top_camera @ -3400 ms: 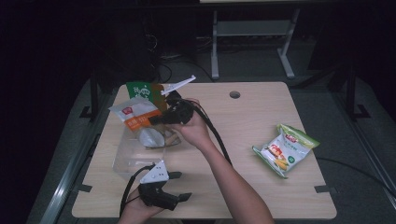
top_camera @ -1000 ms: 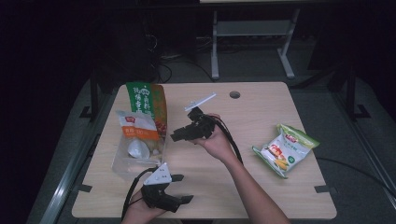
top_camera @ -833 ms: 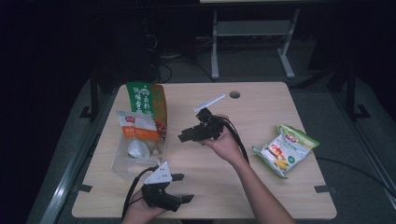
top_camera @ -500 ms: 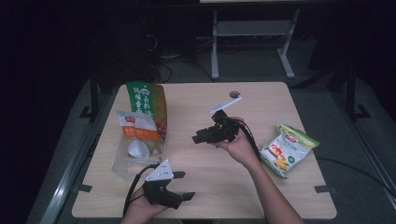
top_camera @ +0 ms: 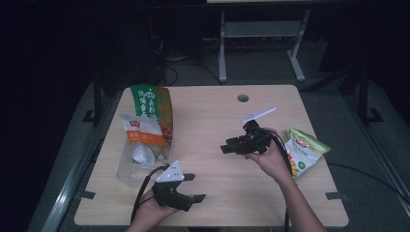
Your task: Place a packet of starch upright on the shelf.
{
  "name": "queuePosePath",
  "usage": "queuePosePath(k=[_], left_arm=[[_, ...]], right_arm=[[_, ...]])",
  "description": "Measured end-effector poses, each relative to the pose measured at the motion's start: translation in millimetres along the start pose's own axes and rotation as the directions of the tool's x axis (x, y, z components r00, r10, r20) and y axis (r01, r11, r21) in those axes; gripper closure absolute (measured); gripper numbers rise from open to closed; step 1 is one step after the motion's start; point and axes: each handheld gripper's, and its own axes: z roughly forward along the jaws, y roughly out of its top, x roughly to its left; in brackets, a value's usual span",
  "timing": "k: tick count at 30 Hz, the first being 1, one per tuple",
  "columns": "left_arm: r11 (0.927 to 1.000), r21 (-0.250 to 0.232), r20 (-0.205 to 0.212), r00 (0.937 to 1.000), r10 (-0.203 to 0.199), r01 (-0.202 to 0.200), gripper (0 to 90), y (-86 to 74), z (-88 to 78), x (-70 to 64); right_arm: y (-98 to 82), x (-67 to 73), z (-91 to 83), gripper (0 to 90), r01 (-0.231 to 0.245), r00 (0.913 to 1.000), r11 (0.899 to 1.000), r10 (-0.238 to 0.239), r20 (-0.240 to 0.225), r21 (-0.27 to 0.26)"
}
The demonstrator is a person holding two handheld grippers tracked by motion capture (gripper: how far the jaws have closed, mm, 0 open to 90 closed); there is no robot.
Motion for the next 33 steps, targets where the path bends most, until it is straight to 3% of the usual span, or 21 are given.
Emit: queuePosePath(k=[12, 25, 33], left_arm=[[0.9997, 0.022, 0.004, 0.9999, 0.010, -0.010, 22.3, 2.3, 9.6, 0.2], [0.9996, 0.023, 0.006, 0.9998, 0.017, -0.017, 22.3, -3.4, 14.3, -0.9], [0.9999, 0.015, -0.031, 0.9995, 0.009, -0.009, 22.2, -8.5, 7.0, 2.3]], right_arm=[[-35.0, -18.5, -38.2, 50.5, -0.068, 0.9950, 0.997, 0.071, 0.070, -0.044], [-69.2, -27.8, -68.9, 47.7, -0.132, 0.9812, 0.989, 0.139, 0.133, -0.064], [-82.2, -30.1, -90.9, 46.6, -0.142, 0.9732, 0.985, 0.157, 0.168, -0.096]])
